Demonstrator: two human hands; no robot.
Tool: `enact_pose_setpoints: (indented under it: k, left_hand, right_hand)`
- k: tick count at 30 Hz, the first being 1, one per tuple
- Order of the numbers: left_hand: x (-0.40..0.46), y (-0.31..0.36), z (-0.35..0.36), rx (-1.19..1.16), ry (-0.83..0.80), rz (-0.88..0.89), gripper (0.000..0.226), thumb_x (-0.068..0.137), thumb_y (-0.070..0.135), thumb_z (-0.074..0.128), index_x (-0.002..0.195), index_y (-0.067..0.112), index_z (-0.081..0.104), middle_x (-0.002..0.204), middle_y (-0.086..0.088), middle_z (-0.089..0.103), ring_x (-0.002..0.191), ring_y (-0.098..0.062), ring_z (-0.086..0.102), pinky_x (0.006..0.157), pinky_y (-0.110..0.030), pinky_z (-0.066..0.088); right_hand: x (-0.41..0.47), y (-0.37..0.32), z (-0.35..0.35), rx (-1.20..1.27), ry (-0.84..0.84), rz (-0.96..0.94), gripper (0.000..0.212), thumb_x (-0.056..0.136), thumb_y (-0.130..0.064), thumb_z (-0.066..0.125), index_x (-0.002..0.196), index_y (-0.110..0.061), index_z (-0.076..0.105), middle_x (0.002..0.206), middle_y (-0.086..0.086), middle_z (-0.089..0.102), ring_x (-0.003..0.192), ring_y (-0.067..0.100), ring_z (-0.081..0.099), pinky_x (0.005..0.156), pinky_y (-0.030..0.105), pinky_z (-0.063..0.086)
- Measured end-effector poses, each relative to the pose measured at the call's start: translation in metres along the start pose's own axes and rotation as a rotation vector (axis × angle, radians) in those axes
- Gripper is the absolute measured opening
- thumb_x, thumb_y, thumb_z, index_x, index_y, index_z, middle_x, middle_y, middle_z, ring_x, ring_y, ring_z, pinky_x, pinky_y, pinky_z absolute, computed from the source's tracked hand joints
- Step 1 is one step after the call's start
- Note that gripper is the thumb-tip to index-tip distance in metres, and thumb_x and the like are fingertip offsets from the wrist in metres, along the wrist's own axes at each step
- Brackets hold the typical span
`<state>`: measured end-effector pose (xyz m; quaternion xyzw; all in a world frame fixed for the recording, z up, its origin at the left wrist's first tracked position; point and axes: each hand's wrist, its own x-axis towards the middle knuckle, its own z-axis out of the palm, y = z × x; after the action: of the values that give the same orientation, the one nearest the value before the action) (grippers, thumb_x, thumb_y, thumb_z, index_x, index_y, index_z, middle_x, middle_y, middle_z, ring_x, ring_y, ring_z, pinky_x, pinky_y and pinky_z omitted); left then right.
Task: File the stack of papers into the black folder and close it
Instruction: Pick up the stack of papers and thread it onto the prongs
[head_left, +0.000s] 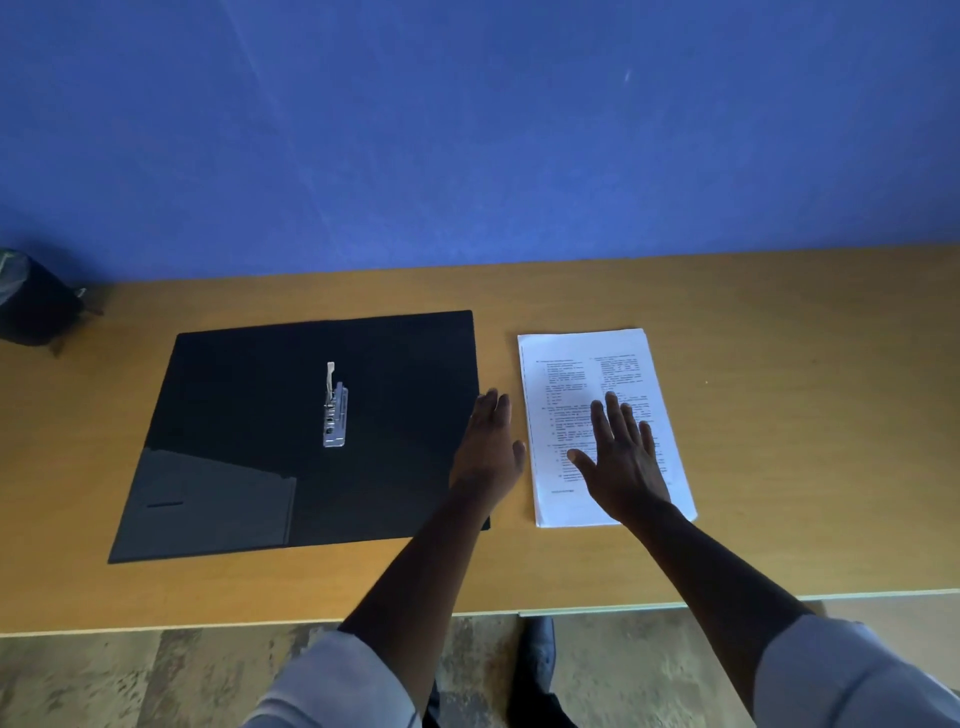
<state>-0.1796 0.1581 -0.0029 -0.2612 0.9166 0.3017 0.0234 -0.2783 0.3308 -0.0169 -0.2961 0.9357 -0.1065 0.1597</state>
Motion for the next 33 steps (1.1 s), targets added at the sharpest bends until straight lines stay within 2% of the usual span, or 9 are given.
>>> enact_pose_setpoints:
  k: [5,10,14,18,21,27,33]
  left_hand:
    - [0.004,0.015,0.014,0.028,-0.029,-0.039,0.072,0.099,0.022,0.055,0.156,0.010,0.013,0.166,-0.006,0.009,0.154,-0.021,0.005,0.121,-0.033,0.022]
    - [0.010,0.030,0.024,0.088,-0.055,-0.059,0.072,0.098,0.025,0.056,0.154,0.003,0.017,0.163,-0.012,0.020,0.151,-0.026,0.019,0.120,-0.035,0.029]
    - [0.012,0.045,0.030,0.158,-0.019,-0.129,0.060,0.096,0.025,0.055,0.146,0.002,0.031,0.148,-0.013,0.037,0.134,-0.029,0.038,0.105,-0.037,0.043]
    - [0.017,0.062,0.033,0.150,0.034,-0.299,0.043,0.095,0.027,0.056,0.129,0.002,0.047,0.130,-0.016,0.045,0.116,-0.031,0.049,0.091,-0.038,0.050]
    - [0.023,0.075,0.034,0.086,0.015,-0.405,0.034,0.094,0.028,0.057,0.115,0.002,0.053,0.125,-0.016,0.046,0.110,-0.031,0.050,0.087,-0.039,0.052]
    - [0.035,0.095,0.036,-0.112,0.004,-0.595,0.043,0.091,0.029,0.062,0.123,0.003,0.050,0.130,-0.015,0.042,0.111,-0.035,0.052,0.089,-0.044,0.055]
    - [0.044,0.094,0.029,-0.232,0.009,-0.749,0.039,0.090,0.031,0.059,0.121,0.007,0.055,0.129,-0.013,0.043,0.108,-0.034,0.053,0.093,-0.045,0.051]
  right_hand:
    - [0.007,0.024,-0.003,0.006,0.014,0.004,0.081,0.101,-0.052,0.041,0.160,-0.014,0.000,0.167,0.008,-0.011,0.155,0.030,-0.006,0.126,0.051,0.001]
    - [0.010,0.050,-0.010,-0.001,0.042,0.017,0.079,0.100,-0.046,0.050,0.160,-0.014,0.010,0.168,0.015,0.000,0.155,0.036,0.003,0.124,0.053,0.006]
    - [0.010,0.069,-0.014,-0.021,0.011,0.052,0.083,0.095,-0.040,0.062,0.158,-0.011,0.016,0.165,0.023,0.012,0.152,0.042,0.014,0.121,0.056,0.017]
    - [0.013,0.080,-0.013,-0.032,-0.002,0.029,0.083,0.087,-0.038,0.071,0.150,-0.008,0.027,0.159,0.023,0.027,0.146,0.041,0.026,0.113,0.058,0.036]
    - [0.014,0.078,-0.010,-0.030,-0.005,0.047,0.080,0.088,-0.038,0.070,0.150,-0.011,0.026,0.160,0.022,0.024,0.148,0.040,0.021,0.115,0.054,0.035]
    - [0.013,0.078,-0.006,-0.017,-0.007,0.061,0.081,0.091,-0.037,0.068,0.152,-0.013,0.019,0.164,0.021,0.017,0.152,0.040,0.014,0.120,0.053,0.029]
    - [0.013,0.080,-0.003,-0.011,-0.011,0.058,0.083,0.090,-0.037,0.068,0.153,-0.013,0.019,0.164,0.021,0.017,0.152,0.040,0.015,0.118,0.055,0.031]
